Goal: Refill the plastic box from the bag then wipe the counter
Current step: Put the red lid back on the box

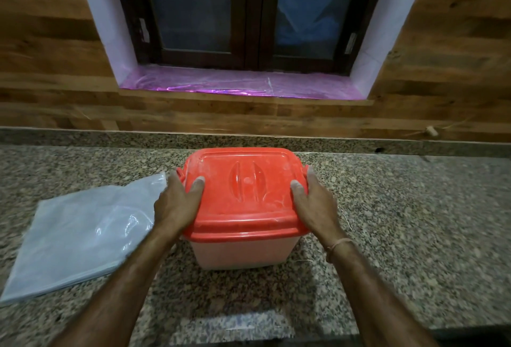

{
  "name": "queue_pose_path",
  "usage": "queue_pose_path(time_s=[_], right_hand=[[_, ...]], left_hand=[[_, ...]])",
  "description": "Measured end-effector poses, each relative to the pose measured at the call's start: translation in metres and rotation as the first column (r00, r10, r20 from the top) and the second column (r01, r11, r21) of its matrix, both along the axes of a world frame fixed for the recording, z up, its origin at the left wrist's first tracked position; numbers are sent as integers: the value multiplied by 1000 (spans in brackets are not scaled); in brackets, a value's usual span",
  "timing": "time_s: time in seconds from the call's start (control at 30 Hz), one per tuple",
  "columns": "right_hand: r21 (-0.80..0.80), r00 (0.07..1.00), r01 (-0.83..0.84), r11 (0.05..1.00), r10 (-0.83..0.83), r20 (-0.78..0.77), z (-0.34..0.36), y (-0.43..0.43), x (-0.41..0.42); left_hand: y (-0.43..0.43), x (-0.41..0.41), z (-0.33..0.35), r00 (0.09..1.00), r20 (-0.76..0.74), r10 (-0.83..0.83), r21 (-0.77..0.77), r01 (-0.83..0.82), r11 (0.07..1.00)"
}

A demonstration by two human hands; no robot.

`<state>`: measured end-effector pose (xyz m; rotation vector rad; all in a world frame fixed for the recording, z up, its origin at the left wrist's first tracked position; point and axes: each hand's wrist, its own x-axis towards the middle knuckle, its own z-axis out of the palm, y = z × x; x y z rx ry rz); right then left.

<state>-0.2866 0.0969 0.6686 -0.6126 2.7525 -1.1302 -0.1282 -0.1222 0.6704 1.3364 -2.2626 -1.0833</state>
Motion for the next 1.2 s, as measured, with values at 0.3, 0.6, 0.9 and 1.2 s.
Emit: queue_pose_path(time_s=[0.3, 0.6, 0.9, 1.2], right_hand=[[-329, 903, 254, 910, -101, 419, -14, 2, -36], [-340, 924, 266, 902, -137, 358, 20, -41, -173], [-254, 946, 184, 950, -101, 308, -6, -79, -281], [-290, 940, 242, 926, -150, 306, -29, -89, -293]], left_hand=[[4, -22, 10, 990, -113, 84, 22, -82, 996], [-37, -154, 42, 982, -186, 19, 8, -18, 1000], [-84, -259, 15, 987, -156, 25, 42, -19, 999], [-89, -283, 1, 990, -127, 60, 11, -59, 998]])
